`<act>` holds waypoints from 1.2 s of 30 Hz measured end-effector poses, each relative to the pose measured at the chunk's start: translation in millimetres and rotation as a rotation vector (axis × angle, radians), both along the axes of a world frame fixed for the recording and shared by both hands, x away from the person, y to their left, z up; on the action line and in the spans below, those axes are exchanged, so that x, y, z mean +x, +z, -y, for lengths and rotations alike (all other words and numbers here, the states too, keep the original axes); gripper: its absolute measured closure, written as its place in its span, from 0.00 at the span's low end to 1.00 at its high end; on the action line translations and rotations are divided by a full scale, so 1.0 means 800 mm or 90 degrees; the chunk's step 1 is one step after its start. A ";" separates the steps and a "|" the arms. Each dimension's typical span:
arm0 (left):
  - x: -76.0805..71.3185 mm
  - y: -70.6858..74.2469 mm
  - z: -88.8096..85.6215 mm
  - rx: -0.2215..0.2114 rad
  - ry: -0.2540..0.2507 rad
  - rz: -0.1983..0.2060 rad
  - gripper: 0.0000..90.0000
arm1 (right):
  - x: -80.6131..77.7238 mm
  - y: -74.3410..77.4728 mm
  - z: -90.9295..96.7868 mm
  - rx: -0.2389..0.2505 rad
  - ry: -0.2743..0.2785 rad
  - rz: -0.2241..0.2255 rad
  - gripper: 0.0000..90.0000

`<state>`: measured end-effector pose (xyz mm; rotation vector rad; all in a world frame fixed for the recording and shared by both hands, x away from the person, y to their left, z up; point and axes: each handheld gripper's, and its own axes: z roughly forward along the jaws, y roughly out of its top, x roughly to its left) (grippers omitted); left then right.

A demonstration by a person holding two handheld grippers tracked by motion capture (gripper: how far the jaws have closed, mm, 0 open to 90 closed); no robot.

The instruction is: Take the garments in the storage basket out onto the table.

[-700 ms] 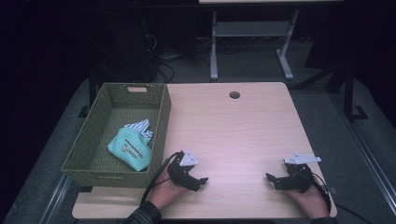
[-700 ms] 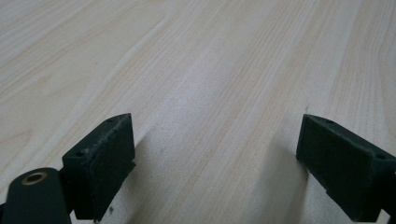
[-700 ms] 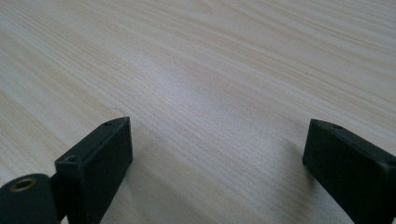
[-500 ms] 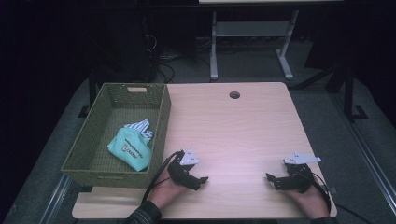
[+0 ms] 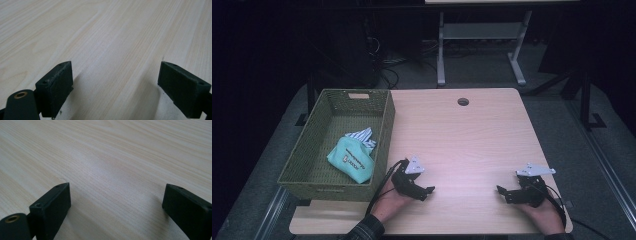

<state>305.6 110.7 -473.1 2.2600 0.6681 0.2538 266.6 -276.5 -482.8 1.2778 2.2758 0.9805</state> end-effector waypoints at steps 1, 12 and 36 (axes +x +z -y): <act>0.001 0.002 0.000 -0.007 0.002 0.001 0.13 | 0.000 0.000 0.000 0.000 0.000 0.000 0.09; 0.006 0.016 -0.003 -0.027 0.014 0.007 0.13 | -0.001 0.000 0.000 0.000 -0.004 0.000 0.08; 0.012 0.035 -0.003 -0.042 0.016 0.011 0.13 | -0.001 0.000 0.000 -0.001 -0.005 0.001 0.08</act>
